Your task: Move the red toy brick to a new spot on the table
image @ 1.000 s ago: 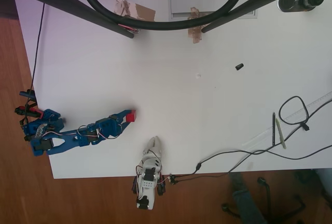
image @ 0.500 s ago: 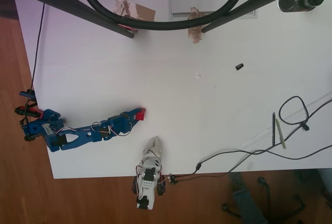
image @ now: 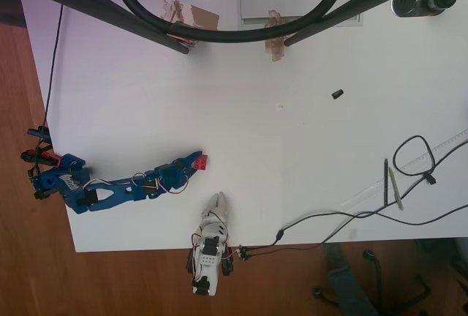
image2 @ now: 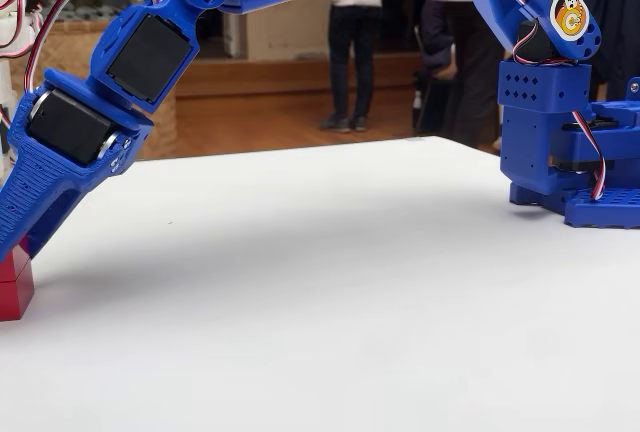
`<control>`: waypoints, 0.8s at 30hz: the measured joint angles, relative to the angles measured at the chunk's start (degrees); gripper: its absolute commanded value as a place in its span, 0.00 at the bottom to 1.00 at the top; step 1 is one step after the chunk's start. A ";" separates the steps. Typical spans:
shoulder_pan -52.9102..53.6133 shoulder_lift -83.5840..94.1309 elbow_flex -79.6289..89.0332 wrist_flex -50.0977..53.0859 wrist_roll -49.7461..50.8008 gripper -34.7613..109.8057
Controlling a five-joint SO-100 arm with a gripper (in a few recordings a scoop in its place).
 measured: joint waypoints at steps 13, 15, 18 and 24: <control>13.71 63.28 71.19 0.18 -8.79 0.24; 14.50 75.94 84.46 2.29 -13.01 0.24; 14.33 94.57 98.79 8.88 -18.72 0.24; 8.70 120.41 114.08 27.25 -28.21 0.24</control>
